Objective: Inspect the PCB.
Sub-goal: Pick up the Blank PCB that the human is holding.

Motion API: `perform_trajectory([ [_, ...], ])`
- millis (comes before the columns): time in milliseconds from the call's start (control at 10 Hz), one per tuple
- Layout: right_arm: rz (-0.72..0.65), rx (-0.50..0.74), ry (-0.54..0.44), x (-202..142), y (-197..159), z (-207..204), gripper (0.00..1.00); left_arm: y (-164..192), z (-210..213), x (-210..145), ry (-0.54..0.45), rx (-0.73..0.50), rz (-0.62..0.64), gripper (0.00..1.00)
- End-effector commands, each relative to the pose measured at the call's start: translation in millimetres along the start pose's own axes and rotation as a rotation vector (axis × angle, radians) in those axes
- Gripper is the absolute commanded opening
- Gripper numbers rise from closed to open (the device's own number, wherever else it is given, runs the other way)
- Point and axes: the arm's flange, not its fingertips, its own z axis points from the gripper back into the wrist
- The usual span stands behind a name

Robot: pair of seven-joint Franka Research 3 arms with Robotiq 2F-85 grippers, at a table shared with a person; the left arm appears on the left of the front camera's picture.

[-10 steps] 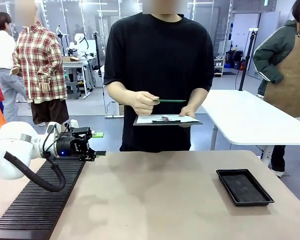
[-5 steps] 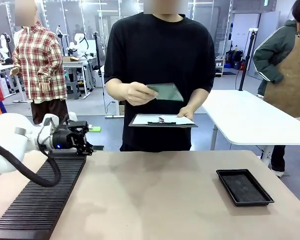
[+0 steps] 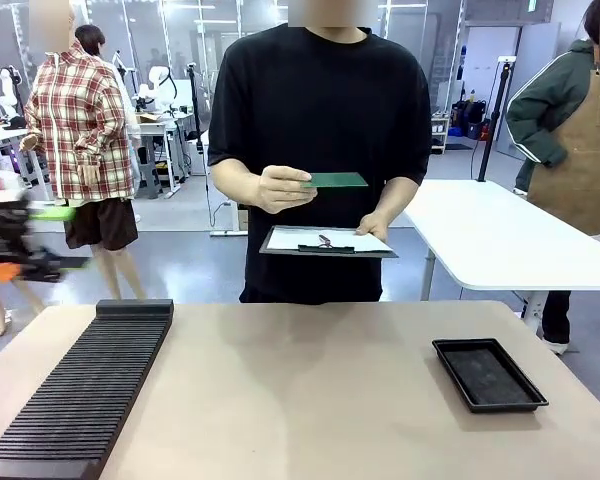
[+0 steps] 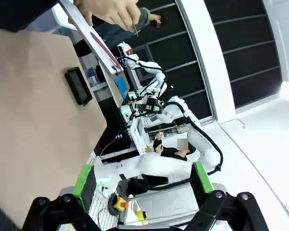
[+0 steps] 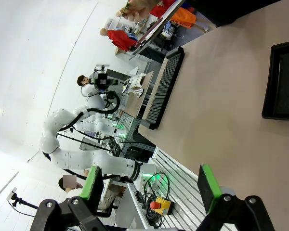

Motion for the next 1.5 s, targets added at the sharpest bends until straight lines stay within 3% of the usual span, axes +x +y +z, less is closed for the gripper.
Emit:
perform_trajectory([
  [0,0.012,0.012,-0.009,1.0,1.9,0.4,1.00,-23.4,56.2,-33.1,-0.028,0.049,0.000,1.00],
  [200,0.012,0.012,-0.009,1.0,1.9,0.4,1.00,-31.8,110.6,-59.1,-0.134,0.100,-0.025,1.00],
  [400,0.012,0.012,-0.009,1.0,1.9,0.4,1.00,-28.7,161.9,-93.5,-0.069,0.108,-0.037,1.00],
  [500,0.012,0.012,-0.009,1.0,1.9,0.4,1.00,-24.6,175.8,-106.2,-0.096,0.103,-0.055,1.00],
  [700,0.012,0.012,-0.009,1.0,1.9,0.4,1.00,-16.6,192.1,-121.4,-0.120,0.049,-0.074,1.00],
  [1000,0.012,0.012,-0.009,1.0,1.9,0.4,1.00,-8.2,184.8,-116.5,-0.122,-0.019,-0.067,1.00],
  [1100,0.012,0.012,-0.009,1.0,1.9,0.4,1.00,-10.1,186.0,-126.8,-0.136,0.056,-0.054,1.00],
  [1400,0.012,0.012,-0.009,1.0,1.9,0.4,1.00,-10.1,186.0,-126.8,-0.136,0.056,-0.054,1.00],
])
